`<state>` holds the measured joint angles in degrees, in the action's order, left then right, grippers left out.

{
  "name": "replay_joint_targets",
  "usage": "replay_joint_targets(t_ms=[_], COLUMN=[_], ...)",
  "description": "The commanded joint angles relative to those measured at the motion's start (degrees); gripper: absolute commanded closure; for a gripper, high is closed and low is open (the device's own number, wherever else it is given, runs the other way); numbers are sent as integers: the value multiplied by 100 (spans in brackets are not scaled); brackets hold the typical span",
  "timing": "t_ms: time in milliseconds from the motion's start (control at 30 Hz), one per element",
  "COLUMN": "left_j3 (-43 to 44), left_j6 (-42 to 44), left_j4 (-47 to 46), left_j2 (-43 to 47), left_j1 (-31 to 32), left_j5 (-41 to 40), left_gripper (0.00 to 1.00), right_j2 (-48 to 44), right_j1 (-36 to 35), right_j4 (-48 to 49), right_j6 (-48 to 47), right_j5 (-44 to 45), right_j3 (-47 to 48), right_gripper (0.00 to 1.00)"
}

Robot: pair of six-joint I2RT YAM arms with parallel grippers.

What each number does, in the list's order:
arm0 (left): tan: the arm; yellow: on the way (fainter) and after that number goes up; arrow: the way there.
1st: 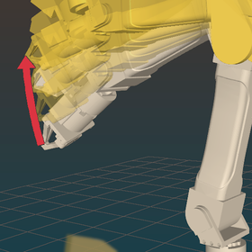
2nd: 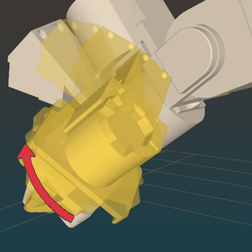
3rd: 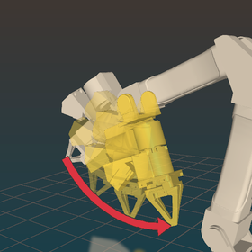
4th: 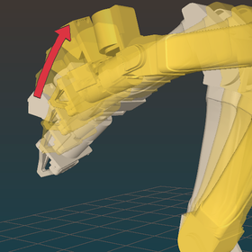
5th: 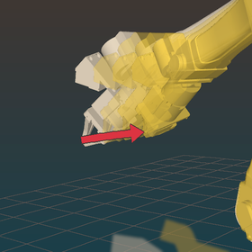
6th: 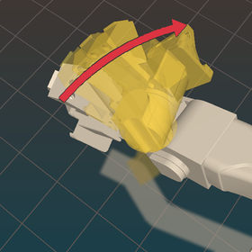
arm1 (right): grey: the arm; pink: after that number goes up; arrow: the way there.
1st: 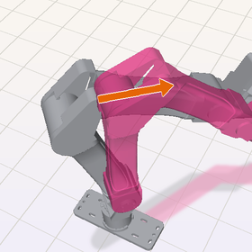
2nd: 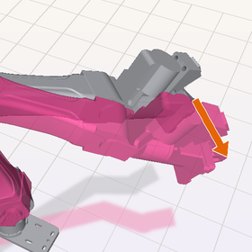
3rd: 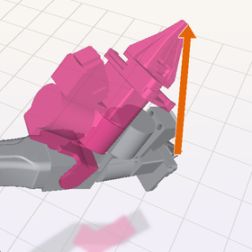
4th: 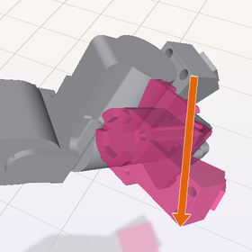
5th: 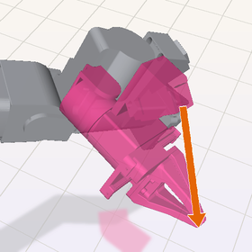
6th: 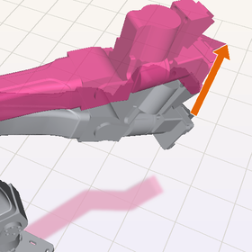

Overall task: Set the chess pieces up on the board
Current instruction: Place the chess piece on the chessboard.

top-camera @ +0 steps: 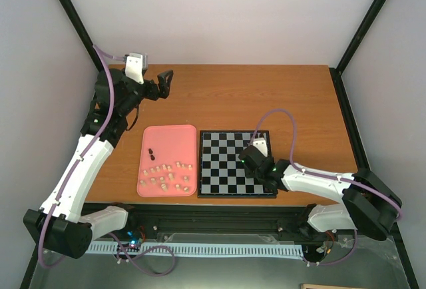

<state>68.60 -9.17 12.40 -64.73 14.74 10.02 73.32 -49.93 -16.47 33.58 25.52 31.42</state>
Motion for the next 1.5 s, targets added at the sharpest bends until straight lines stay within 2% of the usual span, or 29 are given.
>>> replay_joint_targets(t_ms=[0, 367, 867, 1467], left_j3=[129, 136, 145, 136], left_j6=[64, 56, 47, 39], left_j4=[-115, -115, -124, -141], left_j2=[2, -10, -75, -71], left_j1=[29, 31, 29, 40], left_j5=[-35, -39, -38, -27], left_gripper=[0, 0, 0, 0], right_j2=[-130, -335, -661, -658], right_j1=[62, 56, 53, 54], right_j4=[-176, 266, -324, -192], right_j6=[111, -502, -151, 183], right_j5=[314, -493, -394, -314], right_j3=[39, -35, -218, -543], right_gripper=[97, 97, 97, 97])
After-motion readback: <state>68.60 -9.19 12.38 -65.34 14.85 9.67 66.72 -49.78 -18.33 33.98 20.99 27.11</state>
